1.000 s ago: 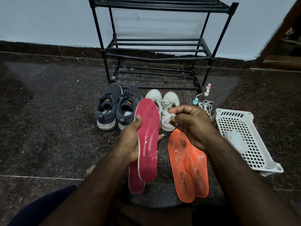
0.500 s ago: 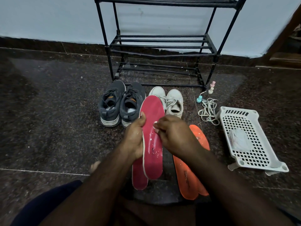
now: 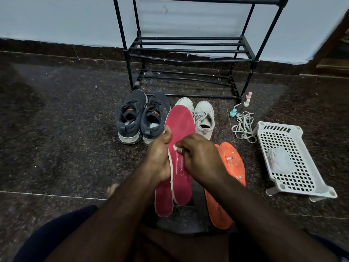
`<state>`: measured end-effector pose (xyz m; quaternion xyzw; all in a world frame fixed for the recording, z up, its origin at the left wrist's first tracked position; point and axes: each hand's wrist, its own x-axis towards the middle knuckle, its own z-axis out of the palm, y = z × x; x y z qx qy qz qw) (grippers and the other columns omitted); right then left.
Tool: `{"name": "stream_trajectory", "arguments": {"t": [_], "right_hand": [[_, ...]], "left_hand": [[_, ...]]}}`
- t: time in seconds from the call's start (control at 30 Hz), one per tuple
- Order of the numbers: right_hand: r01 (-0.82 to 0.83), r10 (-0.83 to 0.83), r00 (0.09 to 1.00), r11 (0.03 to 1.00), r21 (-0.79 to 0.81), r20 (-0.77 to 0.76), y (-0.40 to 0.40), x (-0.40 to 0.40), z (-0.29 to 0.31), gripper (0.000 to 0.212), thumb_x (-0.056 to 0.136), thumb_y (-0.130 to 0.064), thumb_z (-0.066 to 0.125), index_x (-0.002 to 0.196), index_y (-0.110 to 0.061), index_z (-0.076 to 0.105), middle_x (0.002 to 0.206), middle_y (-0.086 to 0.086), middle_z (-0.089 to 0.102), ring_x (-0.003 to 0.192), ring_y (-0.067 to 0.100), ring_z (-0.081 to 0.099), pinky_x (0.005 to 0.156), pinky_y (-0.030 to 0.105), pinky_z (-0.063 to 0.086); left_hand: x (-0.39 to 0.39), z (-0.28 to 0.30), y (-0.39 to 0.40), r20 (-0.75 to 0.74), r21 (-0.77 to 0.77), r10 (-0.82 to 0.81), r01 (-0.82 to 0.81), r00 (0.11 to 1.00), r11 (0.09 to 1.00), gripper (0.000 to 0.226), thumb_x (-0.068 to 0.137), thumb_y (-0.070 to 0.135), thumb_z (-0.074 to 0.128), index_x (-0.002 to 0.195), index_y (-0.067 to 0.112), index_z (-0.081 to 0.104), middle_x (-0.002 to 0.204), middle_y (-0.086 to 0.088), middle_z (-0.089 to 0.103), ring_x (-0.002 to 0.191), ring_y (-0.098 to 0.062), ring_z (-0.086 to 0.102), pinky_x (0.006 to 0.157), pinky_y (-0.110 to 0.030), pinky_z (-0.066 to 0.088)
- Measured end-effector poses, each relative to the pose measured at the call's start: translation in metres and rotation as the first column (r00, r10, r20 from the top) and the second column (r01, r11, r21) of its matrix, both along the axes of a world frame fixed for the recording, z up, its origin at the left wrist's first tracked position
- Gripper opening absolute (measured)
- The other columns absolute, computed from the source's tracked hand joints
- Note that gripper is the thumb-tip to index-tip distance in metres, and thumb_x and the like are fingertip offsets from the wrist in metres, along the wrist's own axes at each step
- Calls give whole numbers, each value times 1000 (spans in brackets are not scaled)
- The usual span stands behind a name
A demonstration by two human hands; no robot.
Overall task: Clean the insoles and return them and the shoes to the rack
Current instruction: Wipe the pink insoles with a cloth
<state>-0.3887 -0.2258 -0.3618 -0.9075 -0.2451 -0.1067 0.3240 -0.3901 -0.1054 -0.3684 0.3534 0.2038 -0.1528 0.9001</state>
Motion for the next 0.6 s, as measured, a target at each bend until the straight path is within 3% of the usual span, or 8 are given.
{"name": "stream_trajectory", "arguments": {"t": [0.17,0.2,0.3,0.37,0.47,0.6], "right_hand": [[-98,96,991,995,-19,-97,2,-14,5,15,80,-14,66,91,-16,77,84,1,70,81,18,64,75,31,51],[-93,92,990,996,-3,-108,2,-14,7,14,81,-13,68,91,-16,77,85,0,70,82,16,64,77,27,49],[32,-27,997,998,60,-76,-1,-3,13,11,80,-8,72,89,-13,76,86,2,67,81,16,63,75,17,41],[85,-82,995,995,48,-50,0,2,11,11,80,-8,73,90,-12,76,86,4,67,82,19,64,76,16,40],[33,-34,996,999,-17,-79,6,-8,7,15,81,-13,66,92,-14,77,86,5,70,83,22,65,79,31,51],[-66,65,984,998,-2,-165,4,-22,6,15,82,-14,66,92,-15,77,85,1,72,84,17,64,79,32,49]], "left_hand": [[6,4,6,-32,23,54,-54,998,998,66,98,58,43,122,-1,61,95,-17,71,75,-27,71,57,-32,59],[6,5,8,-27,13,64,-63,998,998,67,98,59,42,125,-1,59,96,-18,71,77,-28,70,58,-33,59],[4,6,8,22,-22,56,-56,998,998,70,100,58,37,130,-2,57,105,-18,70,92,-30,69,85,-43,57],[3,4,6,41,-38,51,-50,998,998,68,101,57,36,126,-1,59,107,-19,72,95,-30,71,87,-42,57],[3,5,7,24,-22,67,-67,997,998,75,99,60,38,135,-4,54,128,-23,64,108,-31,66,88,-40,58],[10,2,15,2,-27,130,-130,992,991,79,96,63,40,141,0,51,135,-21,57,121,-34,56,108,-49,44]]}}
